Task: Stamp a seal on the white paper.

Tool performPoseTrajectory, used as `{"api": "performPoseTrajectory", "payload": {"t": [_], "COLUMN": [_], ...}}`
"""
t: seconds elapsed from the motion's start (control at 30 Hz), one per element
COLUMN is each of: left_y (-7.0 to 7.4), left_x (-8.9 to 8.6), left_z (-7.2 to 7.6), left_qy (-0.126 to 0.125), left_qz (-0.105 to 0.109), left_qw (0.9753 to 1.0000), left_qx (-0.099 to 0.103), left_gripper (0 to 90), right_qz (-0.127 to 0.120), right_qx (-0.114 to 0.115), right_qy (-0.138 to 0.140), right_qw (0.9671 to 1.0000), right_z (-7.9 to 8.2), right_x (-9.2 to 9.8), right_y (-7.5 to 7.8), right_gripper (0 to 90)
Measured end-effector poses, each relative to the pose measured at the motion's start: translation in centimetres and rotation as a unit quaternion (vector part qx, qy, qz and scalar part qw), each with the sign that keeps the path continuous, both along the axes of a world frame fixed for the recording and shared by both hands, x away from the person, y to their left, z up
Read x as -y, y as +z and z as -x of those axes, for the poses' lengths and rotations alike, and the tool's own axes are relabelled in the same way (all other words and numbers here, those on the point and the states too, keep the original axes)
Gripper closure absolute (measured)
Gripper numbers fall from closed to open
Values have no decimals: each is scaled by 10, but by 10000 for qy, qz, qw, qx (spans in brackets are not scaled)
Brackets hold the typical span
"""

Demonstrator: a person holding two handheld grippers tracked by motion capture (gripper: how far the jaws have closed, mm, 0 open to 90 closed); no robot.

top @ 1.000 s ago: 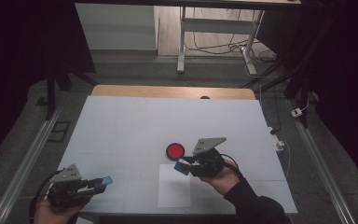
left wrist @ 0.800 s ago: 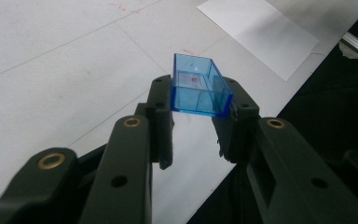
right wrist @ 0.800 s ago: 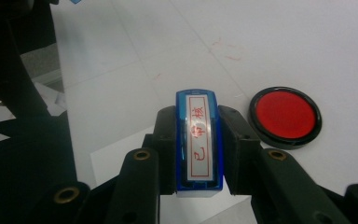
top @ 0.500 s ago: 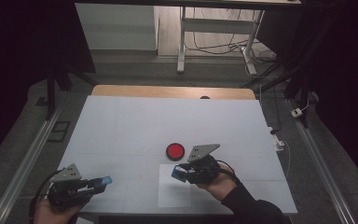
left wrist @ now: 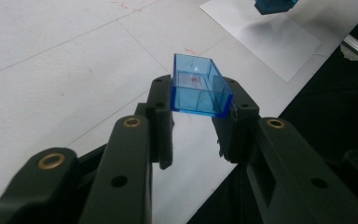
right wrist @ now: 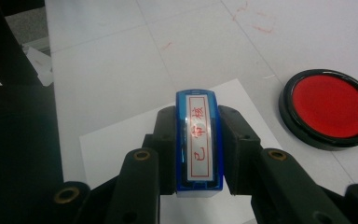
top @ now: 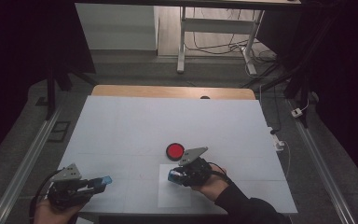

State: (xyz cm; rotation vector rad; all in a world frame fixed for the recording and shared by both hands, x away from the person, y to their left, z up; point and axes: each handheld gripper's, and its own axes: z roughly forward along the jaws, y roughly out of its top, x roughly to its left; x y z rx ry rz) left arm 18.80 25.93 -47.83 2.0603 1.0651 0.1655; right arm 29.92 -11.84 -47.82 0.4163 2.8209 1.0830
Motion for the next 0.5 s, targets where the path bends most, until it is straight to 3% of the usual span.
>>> {"api": "performPoseTrajectory", "payload": {"t": [0.5], "left_y": [0], "left_x": [0], "left_z": [0], "left_qy": [11], "left_qz": [15], "left_qw": [10000], "left_qx": [-27], "left_gripper": [688], "right_qz": [133], "right_qx": [-27], "right_qy": [10], "right_qw": [9999], "right_z": [-4], "right_x": [-6], "right_y": [-12], "right_gripper": [705]}}
